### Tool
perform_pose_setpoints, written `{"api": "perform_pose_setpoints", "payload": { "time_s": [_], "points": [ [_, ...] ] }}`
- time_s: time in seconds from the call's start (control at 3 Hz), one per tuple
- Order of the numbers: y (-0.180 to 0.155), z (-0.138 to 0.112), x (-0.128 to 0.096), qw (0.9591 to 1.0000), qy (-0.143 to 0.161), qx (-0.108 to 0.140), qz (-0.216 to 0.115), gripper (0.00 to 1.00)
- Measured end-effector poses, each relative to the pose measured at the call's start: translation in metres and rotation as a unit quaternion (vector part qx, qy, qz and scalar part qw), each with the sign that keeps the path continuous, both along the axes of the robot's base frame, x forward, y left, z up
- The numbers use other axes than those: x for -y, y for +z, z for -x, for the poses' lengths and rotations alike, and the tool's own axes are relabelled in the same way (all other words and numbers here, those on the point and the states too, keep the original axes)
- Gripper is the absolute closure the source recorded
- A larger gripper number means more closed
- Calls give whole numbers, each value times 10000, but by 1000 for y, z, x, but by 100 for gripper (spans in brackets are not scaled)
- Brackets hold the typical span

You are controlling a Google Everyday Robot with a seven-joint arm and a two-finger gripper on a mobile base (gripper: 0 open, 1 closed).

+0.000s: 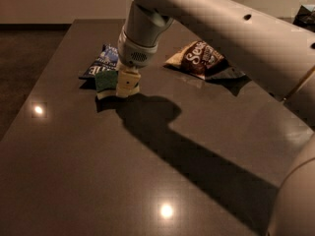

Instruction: Move sponge near blue chip bag

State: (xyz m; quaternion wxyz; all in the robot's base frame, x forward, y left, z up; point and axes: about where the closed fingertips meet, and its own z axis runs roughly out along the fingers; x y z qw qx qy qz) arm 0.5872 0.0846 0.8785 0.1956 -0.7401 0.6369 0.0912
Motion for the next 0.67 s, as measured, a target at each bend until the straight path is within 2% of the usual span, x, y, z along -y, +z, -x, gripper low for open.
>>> {"api": "perform_pose_setpoints", "payload": {
  "time_s": [0.33, 0.67],
  "points": [
    [-1, 0, -1, 10000, 7, -9, 4, 0],
    [-1, 0, -1, 10000, 8, -9, 4, 0]
  ]
}}
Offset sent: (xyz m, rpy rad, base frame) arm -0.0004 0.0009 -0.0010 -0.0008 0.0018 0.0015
